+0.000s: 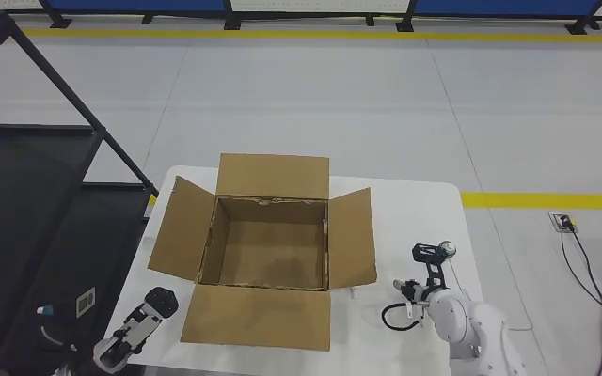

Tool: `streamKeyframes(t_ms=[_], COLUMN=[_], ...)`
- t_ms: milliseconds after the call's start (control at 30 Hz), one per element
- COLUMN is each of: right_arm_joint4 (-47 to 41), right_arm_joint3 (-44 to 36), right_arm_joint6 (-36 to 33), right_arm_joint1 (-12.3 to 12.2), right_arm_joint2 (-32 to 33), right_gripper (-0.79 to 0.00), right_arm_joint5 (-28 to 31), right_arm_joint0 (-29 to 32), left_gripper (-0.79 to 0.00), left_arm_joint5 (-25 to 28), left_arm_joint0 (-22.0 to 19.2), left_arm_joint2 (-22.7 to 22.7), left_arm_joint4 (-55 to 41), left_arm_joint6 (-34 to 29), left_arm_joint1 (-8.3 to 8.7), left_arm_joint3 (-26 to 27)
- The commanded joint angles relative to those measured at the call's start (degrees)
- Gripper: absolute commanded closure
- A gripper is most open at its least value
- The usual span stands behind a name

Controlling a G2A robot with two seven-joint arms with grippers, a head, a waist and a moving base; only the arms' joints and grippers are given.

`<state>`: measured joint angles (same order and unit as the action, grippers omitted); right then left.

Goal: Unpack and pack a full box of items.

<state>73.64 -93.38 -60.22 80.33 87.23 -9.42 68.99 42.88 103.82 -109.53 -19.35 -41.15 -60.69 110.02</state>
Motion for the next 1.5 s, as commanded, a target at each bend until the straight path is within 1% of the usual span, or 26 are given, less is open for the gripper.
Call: streamKeyframes(t_ms=[0,33,100,133,167,200,333,467,533,600,700,800,900,933,1033,1100,1167,1300,1467], right_arm_joint4=[0.23,0.5,0.53,0.53,0.31,-0.17,-2.4,-5.76,-7.12,-7.58,-6.58,-5.12,-3.3,-2.61,-0.1,1.6,2.62,1.8,-3.79], right_arm_joint3=[1.09,1.66,2.27,2.32,1.93,1.25,-5.0,-16.49,-22.78,-27.63,-32.34,-34.59,-35.24,-34.76,-32.49,-28.92,-23.42,-8.03,14.5], right_arm_joint6=[-0.58,-0.96,-0.92,-0.67,-0.02,0.6,4.09,10.34,15.18,19.33,24.68,29.0,33.97,34.52,31.99,28.15,24.46,17.4,12.42], right_arm_joint1=[-0.05,-0.08,-0.1,-0.12,-0.13,-0.15,-0.28,-0.16,0.04,0.22,0.44,0.71,1.11,1.23,1.71,2.32,3.27,6.26,11.72], right_arm_joint2=[-0.14,-0.26,-0.37,-0.42,-0.32,-0.17,0.94,1.13,0.32,-1.8,-5.67,-10.69,-15.68,-17.65,-22.9,-26.6,-30.68,-38.37,-47.08], right_gripper=[-0.317,-0.259,-0.206,-0.157,-0.018,0.0,0.0,0.0,0.0,0.0,0.0,0.0,0.0,0.0,0.0,0.0,0.0,0.0,0.0], right_arm_joint5=[-0.26,-0.56,-1.2,-1.25,-1.35,-1.32,-0.73,-0.9,-1.79,-1.57,-1.17,-0.52,-0.86,-0.55,-0.65,-1.74,-3.5,-8.55,-13.81], right_arm_joint0=[-0.74,-1.16,-1.83,-1.97,-1.9,-1.53,1.67,7.5,10.69,13.4,15.21,14.84,13.42,12.81,8.6,3.77,-2.25,-16.29,-32.63], left_gripper=[-0.785,-0.785,-0.785,-0.785,-0.785,-0.785,-0.785,-0.785,-0.785,-0.785,-0.785,-0.785,-0.785,-0.785,-0.785,-0.785,-0.785,-0.785,-0.785], left_arm_joint5=[0.12,0.13,0.21,0.29,0.38,0.43,0.71,0.99,1.26,1.84,3.16,5.18,6.88,7.36,8.75,9.56,10.4,11.82,12.58], left_arm_joint0=[-0.04,-0.08,-0.14,-0.17,-0.18,-0.17,-0.1,-0.14,-0.1,0.08,0.66,1.48,2.57,2.96,4.09,4.72,5.31,6.31,7.0], left_arm_joint2=[0.12,0.18,0.29,0.32,0.33,0.34,0.38,0.47,0.52,0.48,0.18,-0.49,-1.62,-2.01,-3.26,-4.02,-4.69,-5.66,-6.3], left_arm_joint4=[0.01,-0.03,-0.01,-0.12,-0.13,-0.17,-0.38,-0.48,-0.57,-0.85,-1.73,-2.76,-4.14,-4.76,-6.89,-8.4,-9.73,-11.77,-13.77], left_arm_joint6=[-0.02,0.07,0.11,0.16,0.18,0.21,0.3,0.23,0.17,0.25,0.37,0.19,0.92,1.2,1.82,1.95,1.82,1.23,0.08], left_arm_joint1=[0.0,0.0,0.0,0.0,0.01,0.01,0.01,0.02,0.03,0.02,-0.01,-0.02,-0.08,-0.11,-0.16,-0.18,-0.18,-0.2,-0.18], left_arm_joint3=[-0.14,-0.23,-0.33,-0.42,-0.5,-0.6,-0.8,-0.95,-1.03,-1.19,-1.81,-2.78,-4.25,-4.77,-6.49,-7.66,-8.71,-10.36,-11.9])
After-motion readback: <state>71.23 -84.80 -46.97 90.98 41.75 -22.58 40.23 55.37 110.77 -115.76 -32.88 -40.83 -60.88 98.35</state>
